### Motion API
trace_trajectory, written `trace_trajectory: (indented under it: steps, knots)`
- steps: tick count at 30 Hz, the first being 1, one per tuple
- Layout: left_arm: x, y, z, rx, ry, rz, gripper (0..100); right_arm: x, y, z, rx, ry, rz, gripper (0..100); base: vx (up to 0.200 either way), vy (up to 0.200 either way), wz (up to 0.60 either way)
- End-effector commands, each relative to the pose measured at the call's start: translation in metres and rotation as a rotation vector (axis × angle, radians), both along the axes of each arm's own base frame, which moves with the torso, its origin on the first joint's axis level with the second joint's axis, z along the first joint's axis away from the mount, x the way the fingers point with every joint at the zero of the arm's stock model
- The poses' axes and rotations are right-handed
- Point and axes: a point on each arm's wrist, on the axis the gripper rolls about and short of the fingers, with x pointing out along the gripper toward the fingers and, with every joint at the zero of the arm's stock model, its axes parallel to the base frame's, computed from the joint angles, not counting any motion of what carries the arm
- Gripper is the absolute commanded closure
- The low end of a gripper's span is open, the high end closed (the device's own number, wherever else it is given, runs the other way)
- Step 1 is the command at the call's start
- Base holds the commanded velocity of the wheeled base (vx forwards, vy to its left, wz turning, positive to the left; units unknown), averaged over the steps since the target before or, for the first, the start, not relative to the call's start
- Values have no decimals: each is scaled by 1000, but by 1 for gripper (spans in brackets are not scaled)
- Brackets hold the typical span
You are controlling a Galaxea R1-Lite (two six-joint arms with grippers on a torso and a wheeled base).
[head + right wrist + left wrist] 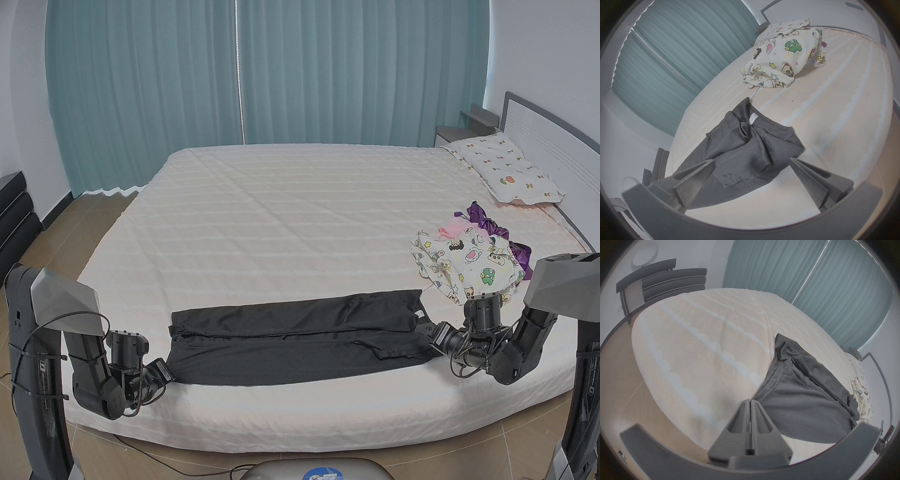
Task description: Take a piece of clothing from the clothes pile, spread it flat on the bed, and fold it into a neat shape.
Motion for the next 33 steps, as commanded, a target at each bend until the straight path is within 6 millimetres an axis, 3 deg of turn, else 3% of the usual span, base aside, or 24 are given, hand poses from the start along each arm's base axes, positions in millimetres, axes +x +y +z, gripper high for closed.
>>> trace_trajectory:
  steps: [1, 4, 5, 10, 14, 15, 19, 21, 22, 26, 33]
  knots:
    - [-2, 0, 1, 0, 3, 1, 100, 0, 0, 0, 0, 0, 0, 0, 0, 0, 0]
    - [-2, 0, 1, 0, 5, 1, 100, 0, 0, 0, -1, 0, 1, 0, 0, 0, 0]
    - [-2, 0, 1, 0, 3, 1, 0, 0, 0, 0, -1, 0, 1, 0, 0, 0, 0]
    - [3, 1, 8, -12, -33, 12, 0, 0, 0, 0, 0, 0, 0, 0, 0, 0, 0]
    - [8, 4, 32, -51, -120, 38, 0, 0, 0, 0, 1, 0, 1, 0, 0, 0, 0]
    - [14, 3, 41, -69, -160, 44, 0, 0, -1, 0, 0, 0, -1, 0, 0, 0, 0]
    - [32, -1, 45, -79, -179, 23, 0, 0, 0, 0, 2, 2, -2, 0, 0, 0, 0]
    - [32, -1, 45, -79, -179, 23, 0, 0, 0, 0, 2, 2, -2, 0, 0, 0, 0]
    - [47, -5, 43, -92, -146, -6, 0, -1, 0, -1, 2, 5, 0, 0, 0, 0, 0]
    - [59, -12, 43, -109, -120, -70, 0, -1, 0, -1, 3, 5, -1, 0, 0, 0, 0]
    - [68, -22, 11, -16, -80, -152, 0, -1, 0, -1, 0, 6, 3, 0, 0, 0, 0]
